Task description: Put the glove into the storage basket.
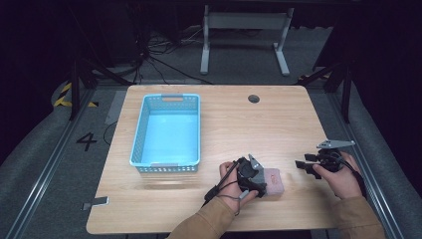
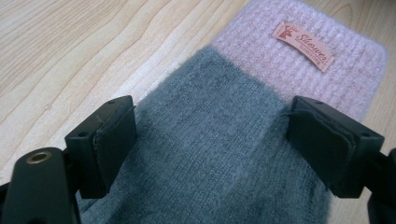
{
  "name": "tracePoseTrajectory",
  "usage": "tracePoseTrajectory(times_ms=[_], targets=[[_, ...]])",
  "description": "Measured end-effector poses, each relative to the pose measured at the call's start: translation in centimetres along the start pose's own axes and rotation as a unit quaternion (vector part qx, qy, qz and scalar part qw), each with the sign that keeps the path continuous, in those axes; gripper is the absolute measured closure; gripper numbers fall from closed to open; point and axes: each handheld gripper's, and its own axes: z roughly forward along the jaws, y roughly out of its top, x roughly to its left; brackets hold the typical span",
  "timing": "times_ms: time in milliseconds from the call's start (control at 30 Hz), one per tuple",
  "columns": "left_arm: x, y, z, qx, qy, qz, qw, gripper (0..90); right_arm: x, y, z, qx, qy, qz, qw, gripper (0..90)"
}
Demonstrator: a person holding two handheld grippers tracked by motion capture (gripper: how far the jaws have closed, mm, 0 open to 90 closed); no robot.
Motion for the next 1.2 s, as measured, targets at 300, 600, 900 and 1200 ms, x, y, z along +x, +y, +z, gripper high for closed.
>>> tracePoseTrajectory(times_ms=[300,600,900,1200], targets=[[-0.1,-0.5,0.2,-0.013,0.007,0.008,0.9999,15.9,0.2,0.1,0.0,0.0,0.005,0.0,1.0,45.4],[-0.5,-0.7,0.3,-0.015,0.01,0.008,0.9998,15.9,0.2,0.1,0.1,-0.001,0.005,0.0,1.0,45.2],[-1.2,-0.4,0.1,0.008,0.02,0.012,0.9997,25.6,0.2,0.0,0.0,-0.006,0.003,0.001,1.0,45.2],[-2.2,-0.3,-0.1,0.007,0.016,0.025,0.9995,48.0,0.0,-0.1,0.0,-0.009,0.002,0.002,1.0,45.2]])
